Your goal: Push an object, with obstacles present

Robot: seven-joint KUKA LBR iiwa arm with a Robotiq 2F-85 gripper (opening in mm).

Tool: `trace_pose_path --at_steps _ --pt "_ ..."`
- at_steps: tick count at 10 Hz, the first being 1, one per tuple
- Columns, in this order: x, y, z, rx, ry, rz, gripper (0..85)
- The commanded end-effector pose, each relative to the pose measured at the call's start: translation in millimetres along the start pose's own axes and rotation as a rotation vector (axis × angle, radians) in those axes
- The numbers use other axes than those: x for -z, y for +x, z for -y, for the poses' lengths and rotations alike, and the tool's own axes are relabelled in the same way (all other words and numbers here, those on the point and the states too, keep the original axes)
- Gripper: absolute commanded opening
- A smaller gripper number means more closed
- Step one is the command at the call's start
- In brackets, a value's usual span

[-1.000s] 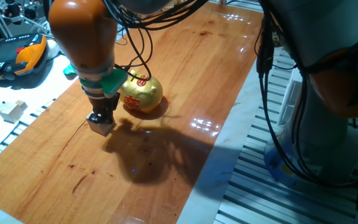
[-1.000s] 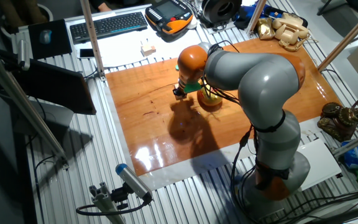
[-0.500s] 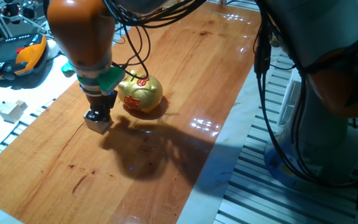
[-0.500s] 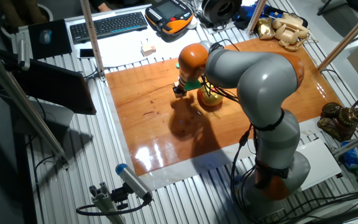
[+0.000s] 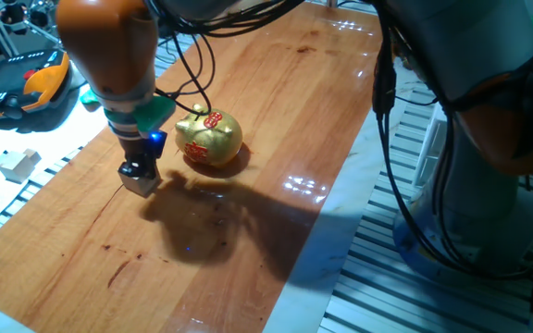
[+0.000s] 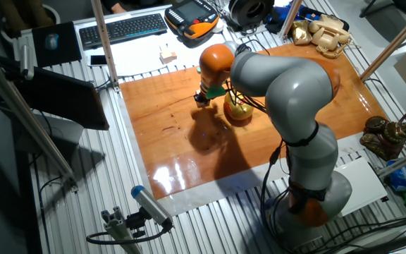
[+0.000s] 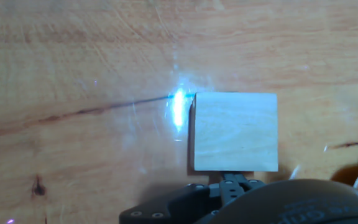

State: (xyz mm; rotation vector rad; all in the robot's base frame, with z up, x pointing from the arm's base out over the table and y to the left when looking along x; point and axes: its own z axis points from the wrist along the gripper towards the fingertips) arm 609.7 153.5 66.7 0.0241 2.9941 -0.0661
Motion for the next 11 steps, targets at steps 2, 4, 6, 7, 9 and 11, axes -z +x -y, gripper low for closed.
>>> trace_pose_path --at_steps 2,4,6,7,9,11 --pt "0.7 -5.6 3.1 0.012 0.0 0.0 0.0" --pt "0.5 -10.0 4.5 0.025 0.003 -0.001 0.0" --pt "-1.8 -10.4 3.9 0.035 0.008 0.005 0.0" --pt "-0.7 -9.3 4.3 0.039 0.002 -0.002 0.0" --pt "14.5 -7.3 2.7 0.034 -0.012 -0.032 0.0" --pt "28.5 -7.5 -2.4 0.02 -0.016 -0.052 0.0"
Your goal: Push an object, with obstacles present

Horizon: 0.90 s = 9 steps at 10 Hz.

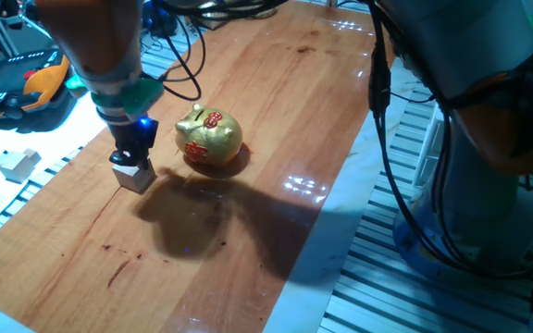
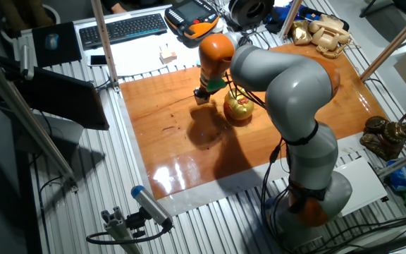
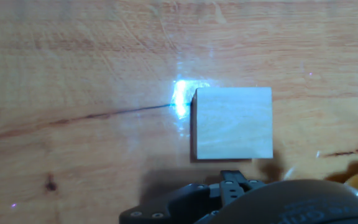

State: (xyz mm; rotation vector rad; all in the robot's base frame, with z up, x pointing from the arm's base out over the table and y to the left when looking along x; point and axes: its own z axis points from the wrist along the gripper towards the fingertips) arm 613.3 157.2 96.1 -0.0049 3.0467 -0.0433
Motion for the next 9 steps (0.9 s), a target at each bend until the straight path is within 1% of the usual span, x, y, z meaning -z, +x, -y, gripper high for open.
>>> trace_pose_path --at_steps 1,2,3,4,5,6,7,8,9 --pt "1.6 -1.4 -0.9 -0.005 -0.007 0.001 0.0" --pt "3.0 -6.0 -1.4 -0.007 -0.009 0.001 0.0" --pt "2.3 -12.9 -3.5 -0.009 -0.013 0.001 0.0" --pt "0.7 -19.4 -7.8 -0.016 -0.013 0.002 0.0" --pt "0.8 -23.6 -12.2 -0.027 -0.01 0.005 0.0" --pt "2.1 -26.9 -14.7 -0.035 -0.012 0.005 0.0" --pt "1.0 -28.2 -14.7 -0.037 -0.015 0.01 0.0" --pt "-0.5 -28.7 -14.9 -0.048 -0.023 0.022 0.0" --pt "-1.2 -29.3 -14.4 -0.049 -0.02 0.023 0.0"
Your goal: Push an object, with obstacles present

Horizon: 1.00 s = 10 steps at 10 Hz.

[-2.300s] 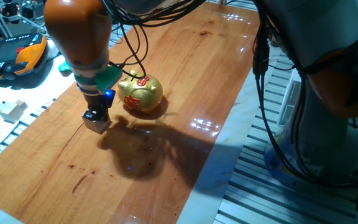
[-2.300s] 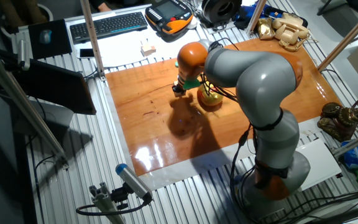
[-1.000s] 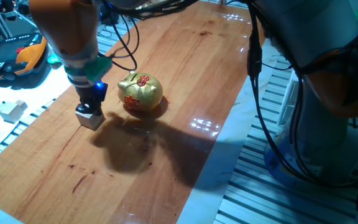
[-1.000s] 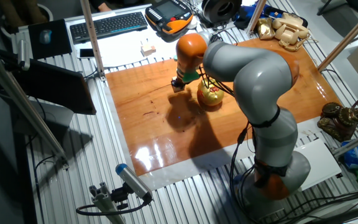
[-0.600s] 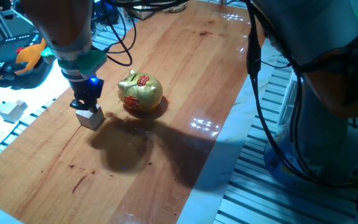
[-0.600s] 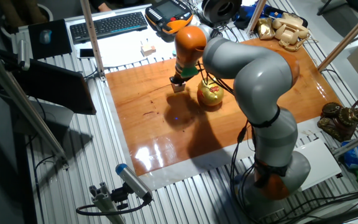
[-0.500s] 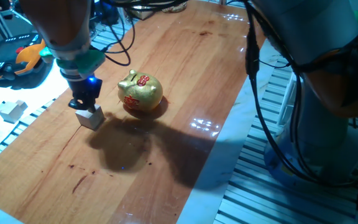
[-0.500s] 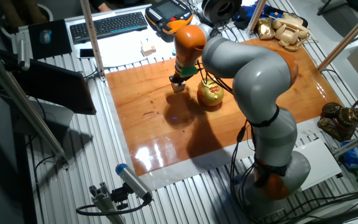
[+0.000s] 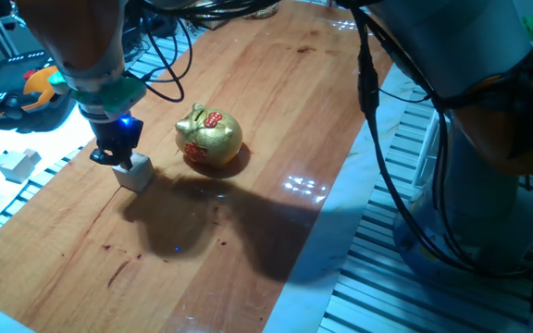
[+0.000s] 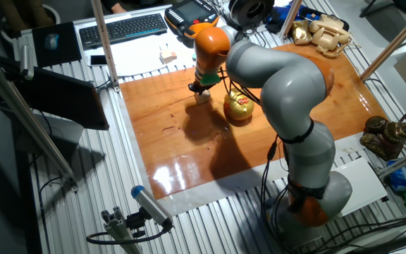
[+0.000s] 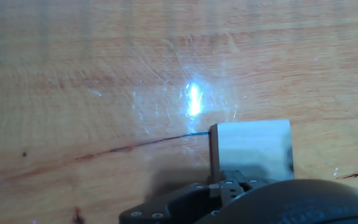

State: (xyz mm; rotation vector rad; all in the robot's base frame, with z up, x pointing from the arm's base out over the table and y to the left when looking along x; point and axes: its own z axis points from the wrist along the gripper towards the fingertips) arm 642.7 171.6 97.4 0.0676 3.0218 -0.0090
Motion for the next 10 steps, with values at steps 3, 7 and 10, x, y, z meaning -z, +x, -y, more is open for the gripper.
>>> trace_pose_path --at_steps 3,7,10 --pt "0.7 0.2 -0.3 0.011 0.002 -0.009 0.0" --pt "0.7 0.2 -0.3 0.106 -0.024 -0.022 0.0" --pt "0.7 0.2 -0.3 0.092 -0.015 -0.014 0.0"
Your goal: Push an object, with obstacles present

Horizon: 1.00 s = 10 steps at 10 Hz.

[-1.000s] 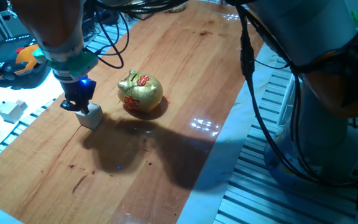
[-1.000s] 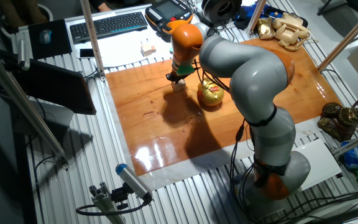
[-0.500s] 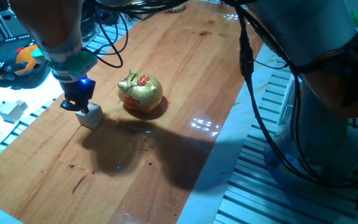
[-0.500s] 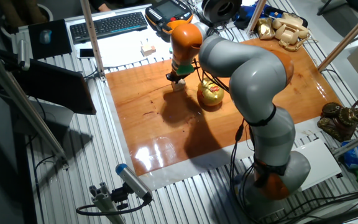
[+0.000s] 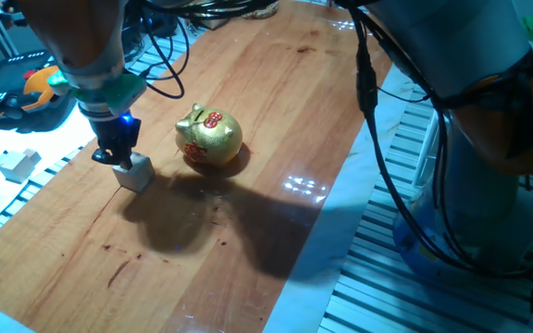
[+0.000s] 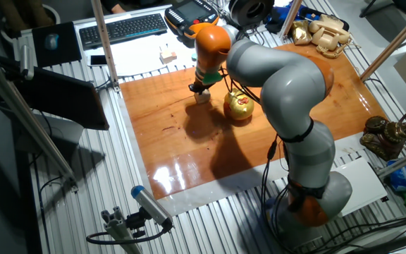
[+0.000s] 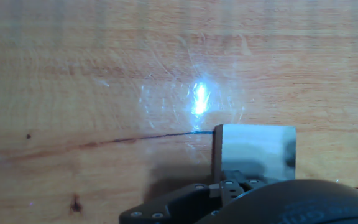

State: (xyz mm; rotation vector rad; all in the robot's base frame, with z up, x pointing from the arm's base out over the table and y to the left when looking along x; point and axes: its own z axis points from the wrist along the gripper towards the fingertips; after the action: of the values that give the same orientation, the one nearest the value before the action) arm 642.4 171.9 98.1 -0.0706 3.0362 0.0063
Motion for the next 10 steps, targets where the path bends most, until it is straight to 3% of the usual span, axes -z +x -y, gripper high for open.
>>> trace_pose_path --at_steps 1,4,10 --pt "0.8 -0.4 -1.6 -0.011 0.0 0.0 0.0" --pt "0.7 -5.3 -19.0 -0.043 0.019 0.003 0.0" --pt "-21.8 -16.1 -25.9 -0.042 0.048 0.039 0.0"
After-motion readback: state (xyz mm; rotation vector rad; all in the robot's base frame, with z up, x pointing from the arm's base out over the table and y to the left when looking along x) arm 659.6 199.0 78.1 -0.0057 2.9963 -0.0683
